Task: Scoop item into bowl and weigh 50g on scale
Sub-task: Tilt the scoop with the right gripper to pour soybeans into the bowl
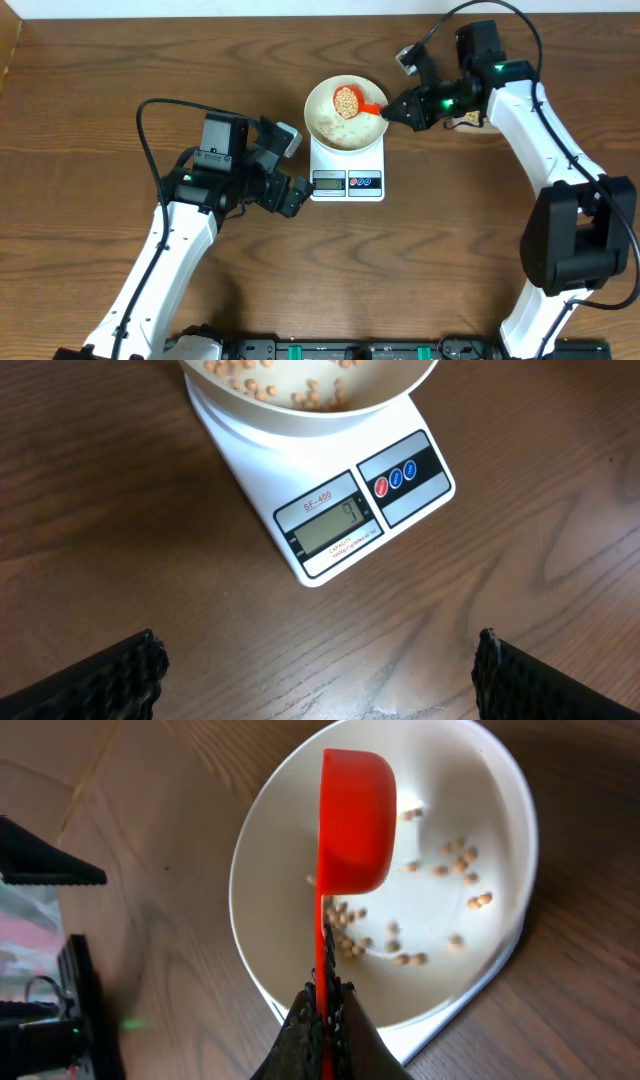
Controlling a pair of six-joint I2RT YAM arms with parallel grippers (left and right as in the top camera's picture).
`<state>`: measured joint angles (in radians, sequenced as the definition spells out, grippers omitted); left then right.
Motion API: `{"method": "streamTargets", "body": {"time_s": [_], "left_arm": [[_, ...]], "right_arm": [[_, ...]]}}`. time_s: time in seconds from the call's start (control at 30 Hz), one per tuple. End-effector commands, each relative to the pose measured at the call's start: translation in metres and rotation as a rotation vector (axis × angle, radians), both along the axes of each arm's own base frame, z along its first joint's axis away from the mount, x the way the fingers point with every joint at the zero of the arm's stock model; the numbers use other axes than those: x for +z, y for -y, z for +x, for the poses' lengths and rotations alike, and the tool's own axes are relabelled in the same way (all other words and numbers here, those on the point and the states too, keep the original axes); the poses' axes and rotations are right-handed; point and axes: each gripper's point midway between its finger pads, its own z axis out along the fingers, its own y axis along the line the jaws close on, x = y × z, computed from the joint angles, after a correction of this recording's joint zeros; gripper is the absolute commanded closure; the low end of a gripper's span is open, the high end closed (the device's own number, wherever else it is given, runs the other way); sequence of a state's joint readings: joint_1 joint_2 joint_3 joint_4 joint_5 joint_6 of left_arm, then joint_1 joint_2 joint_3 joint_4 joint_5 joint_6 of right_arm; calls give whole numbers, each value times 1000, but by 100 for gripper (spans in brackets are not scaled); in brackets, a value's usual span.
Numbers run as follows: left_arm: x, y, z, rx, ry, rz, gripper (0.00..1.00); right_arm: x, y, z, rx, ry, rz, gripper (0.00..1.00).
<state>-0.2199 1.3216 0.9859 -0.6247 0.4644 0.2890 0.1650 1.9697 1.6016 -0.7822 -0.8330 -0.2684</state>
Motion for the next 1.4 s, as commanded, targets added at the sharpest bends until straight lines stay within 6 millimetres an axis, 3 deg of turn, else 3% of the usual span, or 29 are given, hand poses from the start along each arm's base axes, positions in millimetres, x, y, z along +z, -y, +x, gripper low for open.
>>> {"method": "streamTargets", "body": {"time_s": [0.0,1.37], "left_arm": [[-2,-1,0,-3,-2,8,0],[-2,-1,0,-2,-2,8,0]], "right_arm": [[23,-4,1,27,92,-9,99],[37,12,8,78,294,-159,99]]}}
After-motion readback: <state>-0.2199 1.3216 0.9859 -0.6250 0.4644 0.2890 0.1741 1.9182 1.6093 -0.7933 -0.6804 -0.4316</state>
